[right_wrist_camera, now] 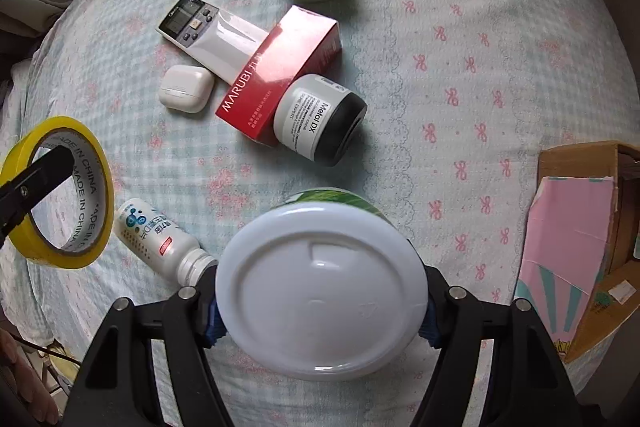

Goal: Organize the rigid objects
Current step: 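Carry tape and jar to the cardboard box and release both inside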

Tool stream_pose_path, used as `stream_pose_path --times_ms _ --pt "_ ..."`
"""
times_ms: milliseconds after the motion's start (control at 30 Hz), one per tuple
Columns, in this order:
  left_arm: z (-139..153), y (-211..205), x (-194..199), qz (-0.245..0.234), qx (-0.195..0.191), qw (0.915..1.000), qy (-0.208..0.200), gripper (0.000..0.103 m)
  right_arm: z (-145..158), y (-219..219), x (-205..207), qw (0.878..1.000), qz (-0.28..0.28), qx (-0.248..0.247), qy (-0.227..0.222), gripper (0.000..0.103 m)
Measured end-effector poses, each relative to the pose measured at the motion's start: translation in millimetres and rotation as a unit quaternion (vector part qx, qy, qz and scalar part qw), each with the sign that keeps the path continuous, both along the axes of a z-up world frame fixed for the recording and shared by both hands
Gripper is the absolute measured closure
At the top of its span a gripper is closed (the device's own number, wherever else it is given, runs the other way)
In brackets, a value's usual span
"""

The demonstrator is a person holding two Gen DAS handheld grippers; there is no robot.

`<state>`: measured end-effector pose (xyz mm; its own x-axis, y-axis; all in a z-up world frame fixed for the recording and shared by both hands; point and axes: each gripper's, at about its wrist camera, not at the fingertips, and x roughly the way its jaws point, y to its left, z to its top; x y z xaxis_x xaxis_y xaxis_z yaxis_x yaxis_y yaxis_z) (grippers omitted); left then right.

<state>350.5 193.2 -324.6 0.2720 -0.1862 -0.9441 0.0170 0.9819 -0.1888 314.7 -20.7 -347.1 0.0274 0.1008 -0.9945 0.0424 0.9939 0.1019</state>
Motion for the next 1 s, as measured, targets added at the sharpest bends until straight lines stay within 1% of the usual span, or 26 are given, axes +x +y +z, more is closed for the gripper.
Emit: stream_pose_path --times_ms 33,167,233,333,433,500,600,733,867,1000 --pt "9.3 -2.7 -4.3 -0.01 0.001 0.9999 -0.006 0.066 12.7 -2.2 -4.5 1.0 0.001 -0.001 -0.005 0.035" --pt "47.8 -15.4 -23.3 -0.051 -0.001 0.9983 -0.028 0.066 31.2 -7.0 -21.3 1.0 0.004 -0.001 -0.023 0.035" --pt "66.1 -25.6 -31.5 -0.072 -0.002 0.9967 -0.039 0.066 46.9 -9.8 -27.8 0.999 0.005 0.006 -0.031 0.035" --pt "91.8 -47.1 -44.3 -0.095 -0.006 0.9941 -0.051 0.067 67.8 -19.2 -34.7 0.999 0.015 0.011 -0.046 0.035" --pt "116.8 -76.1 -58.0 -0.11 -0.013 0.9918 -0.063 0.069 92.0 -42.3 -43.4 0.998 0.015 0.026 -0.062 0.035" --pt "130.8 -97.4 -65.8 -0.114 -0.026 0.9909 -0.066 0.07 107.2 -63.3 -49.6 0.997 0.011 0.039 -0.071 0.035" --pt "146.6 -135.9 -77.8 -0.115 -0.047 0.9899 -0.068 0.07 129.2 -98.5 -60.7 0.995 0.022 0.037 -0.092 0.035" --pt "164.1 -194.3 -91.8 -0.117 -0.073 0.9882 -0.066 0.07 149.0 -156.9 -76.2 0.994 0.023 0.045 -0.101 0.035" --pt "171.7 -259.0 -99.8 -0.137 -0.086 0.9846 -0.066 0.07 157.7 -221.5 -91.9 0.994 0.013 0.033 -0.108 0.035" --pt "168.3 -321.0 -105.7 -0.151 -0.106 0.9813 -0.057 0.07 157.3 -285.7 -103.7 0.994 -0.002 0.019 -0.106 0.035"
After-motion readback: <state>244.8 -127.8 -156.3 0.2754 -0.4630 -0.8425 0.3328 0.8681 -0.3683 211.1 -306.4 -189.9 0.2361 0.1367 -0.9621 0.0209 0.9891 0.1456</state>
